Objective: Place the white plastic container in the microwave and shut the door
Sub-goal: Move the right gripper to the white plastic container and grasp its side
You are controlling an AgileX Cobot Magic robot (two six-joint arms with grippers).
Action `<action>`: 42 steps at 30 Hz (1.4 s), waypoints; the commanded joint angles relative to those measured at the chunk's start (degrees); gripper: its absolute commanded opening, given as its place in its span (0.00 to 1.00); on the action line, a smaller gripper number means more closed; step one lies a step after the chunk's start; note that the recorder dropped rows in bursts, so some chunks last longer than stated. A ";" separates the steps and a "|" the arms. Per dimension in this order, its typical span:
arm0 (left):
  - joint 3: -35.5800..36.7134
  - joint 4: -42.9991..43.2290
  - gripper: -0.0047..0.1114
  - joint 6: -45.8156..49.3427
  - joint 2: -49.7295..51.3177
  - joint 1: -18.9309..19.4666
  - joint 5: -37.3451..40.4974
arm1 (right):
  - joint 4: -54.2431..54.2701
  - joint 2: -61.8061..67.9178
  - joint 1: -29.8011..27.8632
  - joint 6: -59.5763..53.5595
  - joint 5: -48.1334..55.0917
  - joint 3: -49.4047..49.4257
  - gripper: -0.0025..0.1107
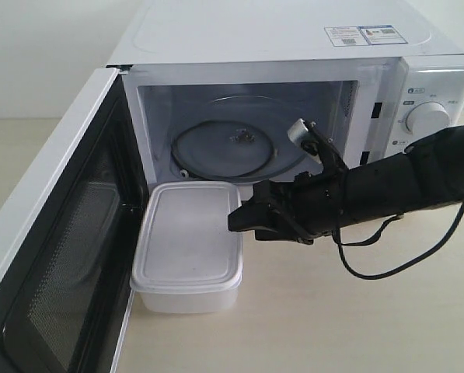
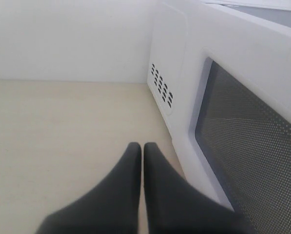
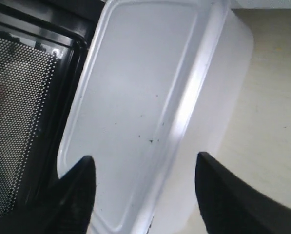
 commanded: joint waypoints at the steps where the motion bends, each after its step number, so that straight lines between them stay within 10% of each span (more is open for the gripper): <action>1: 0.17 -0.13 0.07 -0.39 -0.10 0.16 -0.01 | 3.27 2.05 0.83 -2.87 -0.14 -0.52 0.52; 42: 0.17 -0.13 0.07 -0.39 -0.10 0.16 -0.01 | 5.70 7.68 4.13 -4.33 -6.45 -4.70 0.51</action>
